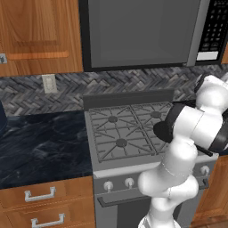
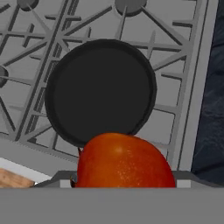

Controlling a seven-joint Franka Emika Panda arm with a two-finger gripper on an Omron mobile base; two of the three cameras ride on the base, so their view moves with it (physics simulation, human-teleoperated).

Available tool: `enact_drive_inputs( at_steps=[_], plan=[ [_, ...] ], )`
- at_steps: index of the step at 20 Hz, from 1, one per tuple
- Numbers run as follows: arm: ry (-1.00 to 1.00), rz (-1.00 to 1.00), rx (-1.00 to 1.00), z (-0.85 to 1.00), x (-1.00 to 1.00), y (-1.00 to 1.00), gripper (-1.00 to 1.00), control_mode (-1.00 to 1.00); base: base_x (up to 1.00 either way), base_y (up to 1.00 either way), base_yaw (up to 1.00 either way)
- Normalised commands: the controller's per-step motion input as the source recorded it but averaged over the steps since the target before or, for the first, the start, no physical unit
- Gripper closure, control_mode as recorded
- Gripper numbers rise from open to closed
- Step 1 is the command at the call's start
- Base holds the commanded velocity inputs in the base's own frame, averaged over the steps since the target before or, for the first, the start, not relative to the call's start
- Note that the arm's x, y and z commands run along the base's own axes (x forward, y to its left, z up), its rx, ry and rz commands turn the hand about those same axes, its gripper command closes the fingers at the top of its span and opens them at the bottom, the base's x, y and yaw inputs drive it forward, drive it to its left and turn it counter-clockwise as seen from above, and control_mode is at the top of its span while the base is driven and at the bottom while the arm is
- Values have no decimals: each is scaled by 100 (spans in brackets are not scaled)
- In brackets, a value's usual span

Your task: Place the pan on the front right burner on the stove. Then place the tomato and the onion in the pan and turn on the front right burner.

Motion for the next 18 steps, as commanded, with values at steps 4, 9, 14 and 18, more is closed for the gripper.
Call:
enact_drive_inputs(
  at_steps=[4,9,14,18],
  plan=[
    [2,0,-5,0,0,66,100,-100,0,0,0],
    [1,0,-6,0,17,46,100,-100,0,0,0],
    [5,0,-2,-2,50,28,100,-100,0,0,0],
    [8,0,0,-10,34,13,100,-100,0,0,0]
  ],
)
